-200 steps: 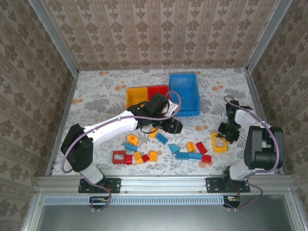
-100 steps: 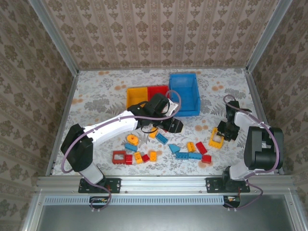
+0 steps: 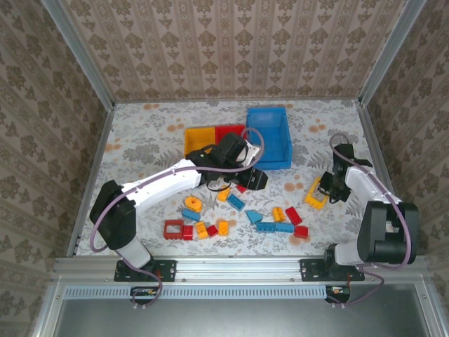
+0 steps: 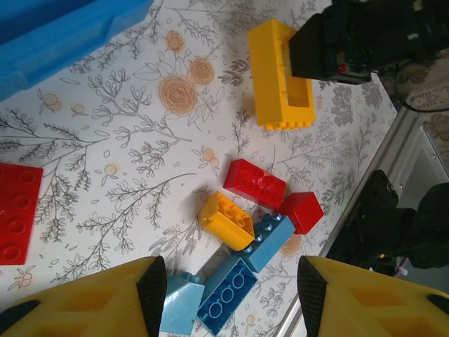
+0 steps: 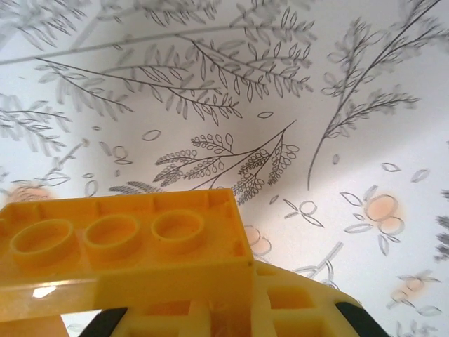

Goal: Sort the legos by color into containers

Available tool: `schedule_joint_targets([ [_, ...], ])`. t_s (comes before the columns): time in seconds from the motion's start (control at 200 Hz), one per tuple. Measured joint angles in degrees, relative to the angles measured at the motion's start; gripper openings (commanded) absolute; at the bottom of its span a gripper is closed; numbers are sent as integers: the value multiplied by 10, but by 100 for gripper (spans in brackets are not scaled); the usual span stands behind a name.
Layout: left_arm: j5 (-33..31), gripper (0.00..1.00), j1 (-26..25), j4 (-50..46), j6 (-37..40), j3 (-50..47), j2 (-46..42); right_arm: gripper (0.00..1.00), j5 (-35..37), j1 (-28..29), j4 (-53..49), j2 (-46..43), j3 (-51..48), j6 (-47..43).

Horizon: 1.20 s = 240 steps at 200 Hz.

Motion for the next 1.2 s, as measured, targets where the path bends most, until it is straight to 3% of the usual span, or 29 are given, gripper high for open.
schedule_joint_targets([
  [0.215, -54, 55, 38, -32, -9, 52, -23, 13, 50, 106, -52, 0, 187, -11],
  [0.435, -111, 55, 97, -64, -12, 112, -51, 14, 63, 211, -74, 164, 455, -24],
  [0.585, -132, 55, 108, -100, 4, 213, -22, 14, 57, 228, -104, 321, 606, -30],
  [0.78, -186, 56, 86, -145, 38, 338, 54, 13, 57, 237, -167, 508, 798, -35],
  [1.2, -238, 56, 62, -193, 59, 349, 106, 17, 64, 238, -316, 756, 1150, -62],
])
